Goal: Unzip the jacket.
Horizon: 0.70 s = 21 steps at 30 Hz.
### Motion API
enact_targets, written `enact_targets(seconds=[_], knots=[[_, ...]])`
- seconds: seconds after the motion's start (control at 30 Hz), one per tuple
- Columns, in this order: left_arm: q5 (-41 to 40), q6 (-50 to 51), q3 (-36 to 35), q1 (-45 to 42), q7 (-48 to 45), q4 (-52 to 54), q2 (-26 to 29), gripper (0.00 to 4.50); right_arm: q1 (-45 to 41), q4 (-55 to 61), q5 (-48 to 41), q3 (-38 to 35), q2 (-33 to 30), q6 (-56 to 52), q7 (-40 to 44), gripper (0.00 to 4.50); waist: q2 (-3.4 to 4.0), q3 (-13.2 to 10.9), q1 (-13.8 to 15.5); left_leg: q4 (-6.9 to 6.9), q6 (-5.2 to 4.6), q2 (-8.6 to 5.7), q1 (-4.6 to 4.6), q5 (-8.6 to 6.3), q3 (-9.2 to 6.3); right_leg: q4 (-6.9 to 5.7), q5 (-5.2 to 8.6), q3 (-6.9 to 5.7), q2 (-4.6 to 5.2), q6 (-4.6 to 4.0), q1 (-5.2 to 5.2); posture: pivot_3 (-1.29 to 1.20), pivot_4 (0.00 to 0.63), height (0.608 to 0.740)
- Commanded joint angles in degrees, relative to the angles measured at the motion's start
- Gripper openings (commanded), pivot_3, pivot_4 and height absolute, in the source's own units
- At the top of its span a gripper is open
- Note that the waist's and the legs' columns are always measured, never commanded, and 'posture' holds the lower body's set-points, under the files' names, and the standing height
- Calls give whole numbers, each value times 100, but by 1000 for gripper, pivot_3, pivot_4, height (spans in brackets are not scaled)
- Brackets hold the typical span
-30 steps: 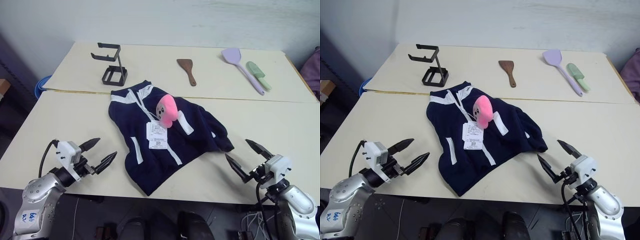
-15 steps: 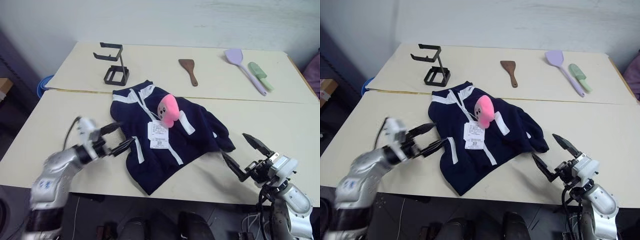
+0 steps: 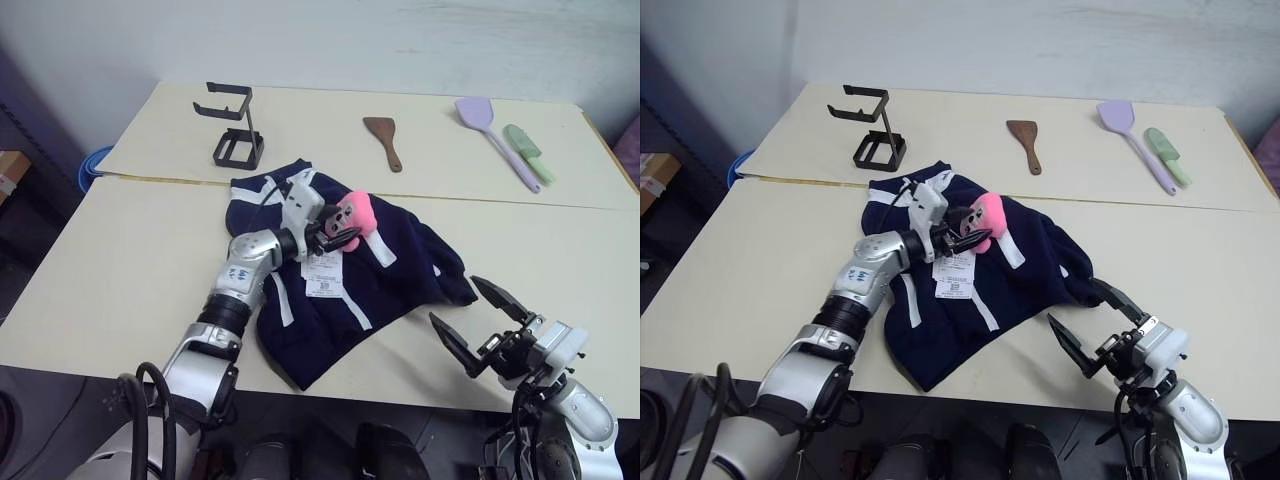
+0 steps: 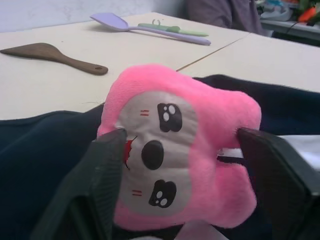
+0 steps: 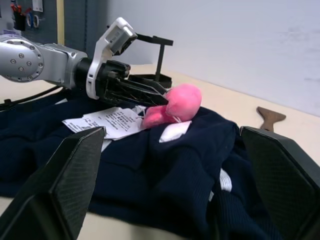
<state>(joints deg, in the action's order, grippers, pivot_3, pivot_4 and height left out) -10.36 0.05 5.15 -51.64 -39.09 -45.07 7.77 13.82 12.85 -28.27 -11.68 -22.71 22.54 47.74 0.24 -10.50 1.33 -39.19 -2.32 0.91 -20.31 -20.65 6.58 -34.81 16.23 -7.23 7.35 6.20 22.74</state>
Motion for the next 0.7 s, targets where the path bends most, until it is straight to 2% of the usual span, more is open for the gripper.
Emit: enact_targets(seconds=[0.03, 0.2, 0.27, 0.33, 0.4, 0.5, 0.6, 0.7], knots=[[103, -306, -137, -53, 137, -207, -42, 2186, 48, 321, 9, -61, 35, 123, -101, 4500, -2, -1, -11, 0, -1, 0, 0, 0, 0, 0, 0, 0, 1, 1, 0, 0, 150, 740], [-68, -319, -538, 382, 387, 301, 94, 607, -128, 369, -43, 91, 9, 40, -37, 4500, -2, -1, -31, 0, -2, 2, 3, 2, -1, -6, 0, 0, 8, 1, 0, 0, 150, 740], [-358, -151, -889, 692, 552, 865, 140, 21, -308, 395, -94, 204, -30, -49, 43, 4500, -2, -1, -56, 0, -2, 3, 4, 2, -2, -7, -1, 0, 10, 1, 0, 0, 150, 740], [-702, -52, -1265, 1034, 704, 1546, 177, 21, -483, 431, -147, 352, -73, -153, 145, 4500, -2, -1, -87, -1, -2, 5, 4, 2, -4, -11, -1, -1, 14, 1, 0, 0, 150, 740], [-1284, 2, -1978, 1568, 1073, 2644, 285, 21, -747, 494, -176, 679, -156, -305, 432, 4500, -3, -2, -171, 0, -1, 7, 5, 3, -8, -13, -1, 0, 23, 0, 0, 0, 150, 740], [-1479, 254, -2838, 2290, 1889, 3772, 643, 21, -1001, 513, -169, 1092, -288, -371, 909, 4500, -14, -8, -203, -2, 9, 25, 5, 2, -14, -8, 0, 15, 29, -1, 0, 0, 150, 740], [-1499, 1042, -3745, 3028, 2916, 4371, 1188, 21, -1298, 374, -51, 1539, -402, -350, 1437, 4500, -13, -8, -244, -1, 18, 30, 8, 3, -26, -11, 4, 29, 25, -8, -5, 0, 150, 740], [-1607, 1606, -4192, 3517, 3170, 4547, 1614, 21, -1434, 232, -87, 1630, -358, -359, 1530, 4500, -19, -9, -179, -2, 18, 26, 8, 2, -34, -8, 4, 26, 28, -9, -13, 0, 150, 740]])
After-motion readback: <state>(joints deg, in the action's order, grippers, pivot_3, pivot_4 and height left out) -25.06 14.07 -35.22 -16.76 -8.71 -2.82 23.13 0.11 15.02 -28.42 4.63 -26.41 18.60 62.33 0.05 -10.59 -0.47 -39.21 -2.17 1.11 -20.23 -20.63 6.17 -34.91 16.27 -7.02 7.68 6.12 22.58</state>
